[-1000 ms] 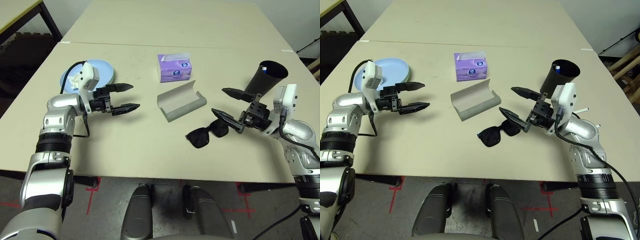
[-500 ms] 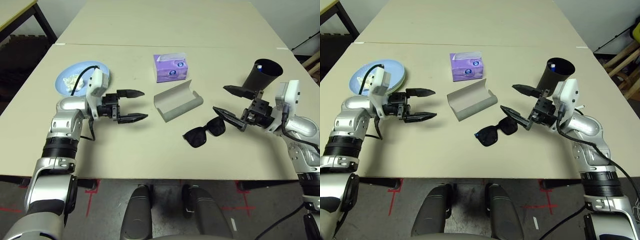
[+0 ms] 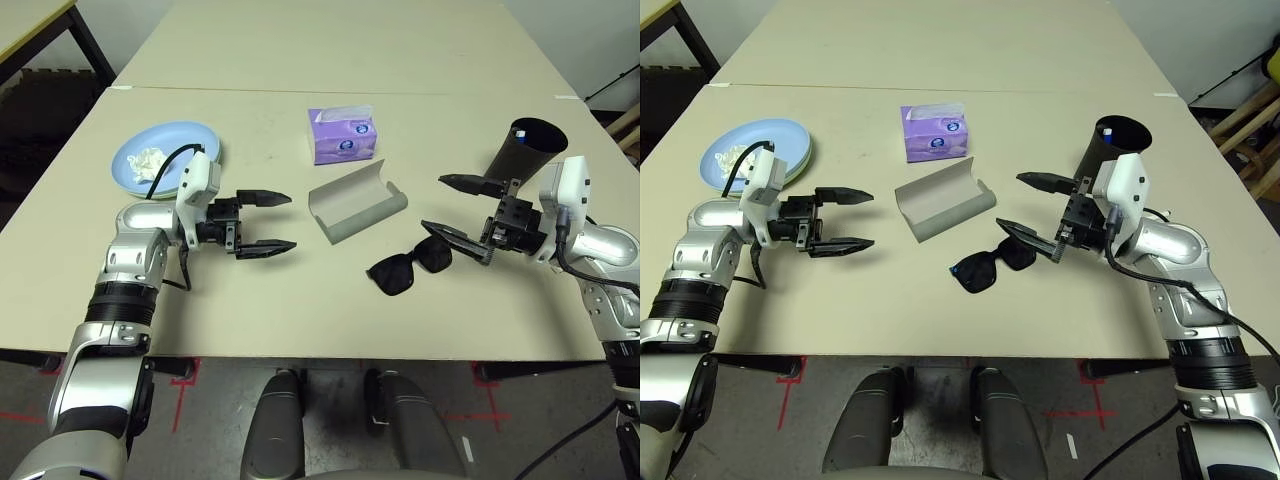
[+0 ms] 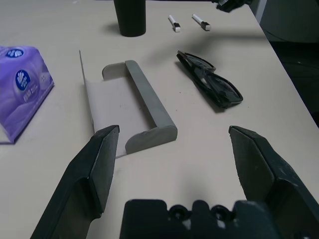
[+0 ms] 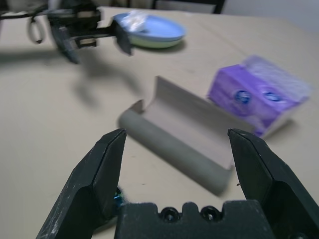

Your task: Organize and tidy the items on the table.

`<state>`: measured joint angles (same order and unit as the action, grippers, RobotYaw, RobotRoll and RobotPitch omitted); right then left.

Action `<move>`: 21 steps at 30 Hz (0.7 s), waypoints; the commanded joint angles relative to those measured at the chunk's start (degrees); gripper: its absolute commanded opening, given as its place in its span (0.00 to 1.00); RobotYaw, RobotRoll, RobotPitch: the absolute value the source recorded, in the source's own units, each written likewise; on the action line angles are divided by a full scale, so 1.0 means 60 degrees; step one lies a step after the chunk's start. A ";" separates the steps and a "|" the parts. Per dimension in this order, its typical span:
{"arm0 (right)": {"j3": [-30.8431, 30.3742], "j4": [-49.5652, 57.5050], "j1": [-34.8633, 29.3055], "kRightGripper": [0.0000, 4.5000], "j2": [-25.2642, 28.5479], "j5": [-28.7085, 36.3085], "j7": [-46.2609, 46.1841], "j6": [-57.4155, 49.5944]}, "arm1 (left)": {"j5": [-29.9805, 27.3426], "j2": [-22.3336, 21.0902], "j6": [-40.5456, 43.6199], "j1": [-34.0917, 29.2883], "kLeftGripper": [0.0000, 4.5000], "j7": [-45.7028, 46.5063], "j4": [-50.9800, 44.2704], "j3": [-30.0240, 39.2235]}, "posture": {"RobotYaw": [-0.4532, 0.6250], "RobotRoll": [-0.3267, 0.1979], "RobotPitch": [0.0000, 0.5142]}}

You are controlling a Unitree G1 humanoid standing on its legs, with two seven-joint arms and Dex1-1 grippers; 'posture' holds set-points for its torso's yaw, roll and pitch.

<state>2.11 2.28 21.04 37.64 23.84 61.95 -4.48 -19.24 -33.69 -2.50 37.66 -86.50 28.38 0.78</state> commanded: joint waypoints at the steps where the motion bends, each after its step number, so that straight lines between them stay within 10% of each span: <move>1: -0.0382 0.0199 0.0160 1.00 0.0454 -0.0434 0.0153 -0.0539 | 0.0141 0.0066 -0.0461 0.0055 0.99 -0.0218 0.0337 -0.0194 | 0.50 0.62 0.40; 21: -0.3088 0.1703 0.2398 1.00 0.2630 -0.3472 0.2012 -0.1935 | 0.0124 0.0414 -0.0820 -0.0207 0.99 0.0161 0.0101 -0.0362 | 0.55 0.62 0.44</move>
<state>-14.87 11.17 34.40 52.25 4.38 71.88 -14.40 -18.96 -31.62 -6.55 37.40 -85.72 30.10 -0.64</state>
